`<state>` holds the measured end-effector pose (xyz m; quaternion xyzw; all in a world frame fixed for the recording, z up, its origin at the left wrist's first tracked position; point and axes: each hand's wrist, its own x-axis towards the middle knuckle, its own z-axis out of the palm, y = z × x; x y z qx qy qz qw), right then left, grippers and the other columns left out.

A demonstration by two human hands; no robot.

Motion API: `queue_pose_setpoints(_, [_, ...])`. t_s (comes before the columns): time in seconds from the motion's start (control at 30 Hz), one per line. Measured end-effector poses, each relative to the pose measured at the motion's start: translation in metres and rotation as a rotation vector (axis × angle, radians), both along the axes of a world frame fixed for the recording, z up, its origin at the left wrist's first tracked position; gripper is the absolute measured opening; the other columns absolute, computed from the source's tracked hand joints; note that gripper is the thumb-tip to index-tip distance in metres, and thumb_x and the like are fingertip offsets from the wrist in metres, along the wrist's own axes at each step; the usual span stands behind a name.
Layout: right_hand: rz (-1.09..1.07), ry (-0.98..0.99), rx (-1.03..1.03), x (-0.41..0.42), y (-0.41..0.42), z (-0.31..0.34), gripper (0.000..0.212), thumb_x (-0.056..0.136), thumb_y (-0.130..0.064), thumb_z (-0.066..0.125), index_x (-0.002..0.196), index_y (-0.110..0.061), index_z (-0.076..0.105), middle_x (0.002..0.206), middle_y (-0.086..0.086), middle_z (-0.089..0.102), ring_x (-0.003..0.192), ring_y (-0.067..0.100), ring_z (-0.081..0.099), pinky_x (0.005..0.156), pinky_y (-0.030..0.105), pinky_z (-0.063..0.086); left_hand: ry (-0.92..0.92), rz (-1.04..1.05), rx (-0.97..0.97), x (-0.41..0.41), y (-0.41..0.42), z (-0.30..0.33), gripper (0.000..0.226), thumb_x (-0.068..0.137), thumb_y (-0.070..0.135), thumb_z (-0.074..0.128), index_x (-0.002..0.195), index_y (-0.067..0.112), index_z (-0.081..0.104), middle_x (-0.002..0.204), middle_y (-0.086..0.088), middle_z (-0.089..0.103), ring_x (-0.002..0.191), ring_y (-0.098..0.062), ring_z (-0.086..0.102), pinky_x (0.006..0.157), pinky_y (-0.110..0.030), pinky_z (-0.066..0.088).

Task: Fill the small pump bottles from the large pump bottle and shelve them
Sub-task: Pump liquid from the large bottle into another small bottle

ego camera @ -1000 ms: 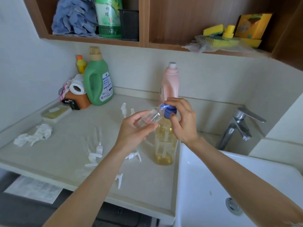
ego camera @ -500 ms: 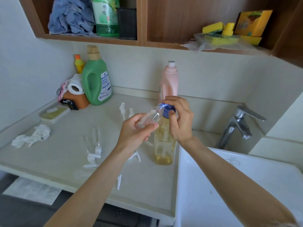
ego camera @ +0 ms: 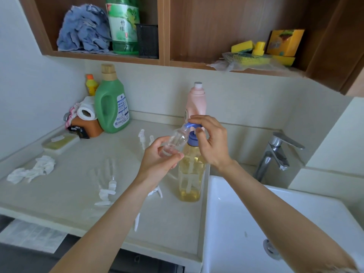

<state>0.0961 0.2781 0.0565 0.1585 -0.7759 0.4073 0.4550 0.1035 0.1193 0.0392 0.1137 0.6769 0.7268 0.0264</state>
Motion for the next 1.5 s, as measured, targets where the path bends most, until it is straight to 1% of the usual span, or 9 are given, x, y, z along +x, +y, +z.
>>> queue_pose_setpoints(0.23, [0.006,0.057,-0.074,-0.004,-0.008,-0.019,0.035,0.076,-0.009,0.040,0.090,-0.001,0.071,0.097,-0.004,0.064,0.096,0.016,0.060,0.086,0.021,0.045,0.020,0.035,-0.039,0.000,0.000,-0.011,0.019,0.076,-0.006,0.070,0.086,0.007,0.061,0.059,0.014,0.060,0.046,-0.004,0.048,0.046,-0.012,0.037])
queue_pose_setpoints(0.43, [-0.030,0.022,-0.019,-0.001,-0.012,-0.017,0.033,0.074,-0.008,0.042,0.089,-0.003,0.071,0.095,-0.005,0.065,0.092,0.018,0.059,0.086,0.010,0.038,0.035,0.033,-0.049,0.002,-0.004,-0.010,0.020,0.075,-0.005,0.072,0.089,0.004,0.061,0.057,0.016,0.059,0.047,0.001,0.050,0.048,-0.010,0.037])
queue_pose_setpoints(0.57, [-0.005,-0.038,0.055,-0.001,-0.002,0.003,0.035,0.076,-0.015,0.041,0.091,-0.006,0.072,0.094,-0.003,0.065,0.090,0.019,0.060,0.085,0.017,0.043,0.033,0.006,0.033,0.002,-0.005,-0.003,0.018,0.077,0.002,0.075,0.088,0.010,0.064,0.074,0.003,0.059,0.051,-0.012,0.047,0.050,-0.018,0.040])
queue_pose_setpoints(0.73, [0.049,-0.036,0.077,-0.001,0.004,0.001,0.036,0.082,-0.012,0.042,0.102,-0.002,0.071,0.106,0.001,0.062,0.103,0.015,0.058,0.093,0.021,0.043,0.025,-0.020,0.092,0.000,-0.002,-0.002,0.018,0.079,0.005,0.074,0.086,0.019,0.066,0.083,-0.007,0.055,0.058,-0.011,0.046,0.050,-0.021,0.041])
queue_pose_setpoints(1.07, [0.018,0.052,0.118,-0.004,-0.006,-0.037,0.043,0.076,-0.011,0.040,0.107,0.007,0.064,0.111,0.011,0.057,0.111,0.024,0.053,0.100,0.029,0.039,0.007,0.004,0.032,-0.003,-0.008,-0.011,0.026,0.071,0.009,0.082,0.091,0.019,0.068,0.066,0.013,0.062,0.060,-0.007,0.050,0.050,-0.019,0.041])
queue_pose_setpoints(1.17, [0.000,0.008,0.161,0.000,-0.007,-0.033,0.042,0.077,-0.013,0.042,0.109,0.005,0.063,0.112,0.014,0.059,0.111,0.022,0.051,0.100,0.023,0.035,0.000,0.032,0.023,-0.004,-0.010,-0.008,0.040,0.067,0.012,0.084,0.102,0.021,0.067,0.078,0.008,0.065,0.068,-0.016,0.048,0.049,-0.020,0.043])
queue_pose_setpoints(1.27, [0.005,-0.042,0.221,0.002,-0.003,-0.020,0.042,0.082,-0.019,0.045,0.114,0.003,0.061,0.118,0.013,0.058,0.111,0.024,0.051,0.098,0.021,0.035,0.016,0.047,0.032,-0.005,-0.012,-0.001,0.058,0.065,0.013,0.085,0.114,0.029,0.058,0.092,-0.006,0.063,0.067,-0.013,0.049,0.050,-0.020,0.045])
queue_pose_setpoints(1.4, [0.037,-0.057,0.172,0.002,0.004,-0.007,0.037,0.088,-0.019,0.044,0.113,0.001,0.063,0.118,0.012,0.060,0.110,0.024,0.055,0.094,0.016,0.039,0.074,0.030,0.021,-0.004,-0.012,0.007,0.043,0.072,0.006,0.081,0.109,0.017,0.060,0.089,0.002,0.066,0.070,-0.015,0.053,0.049,-0.021,0.045])
queue_pose_setpoints(1.5, [0.034,0.011,0.122,0.000,0.003,-0.015,0.037,0.090,-0.017,0.043,0.113,0.004,0.064,0.117,0.012,0.060,0.113,0.027,0.056,0.097,0.027,0.044,0.072,0.018,0.012,-0.003,-0.013,0.008,0.043,0.063,0.018,0.080,0.103,0.018,0.064,0.083,0.010,0.069,0.068,-0.010,0.057,0.050,-0.022,0.046])
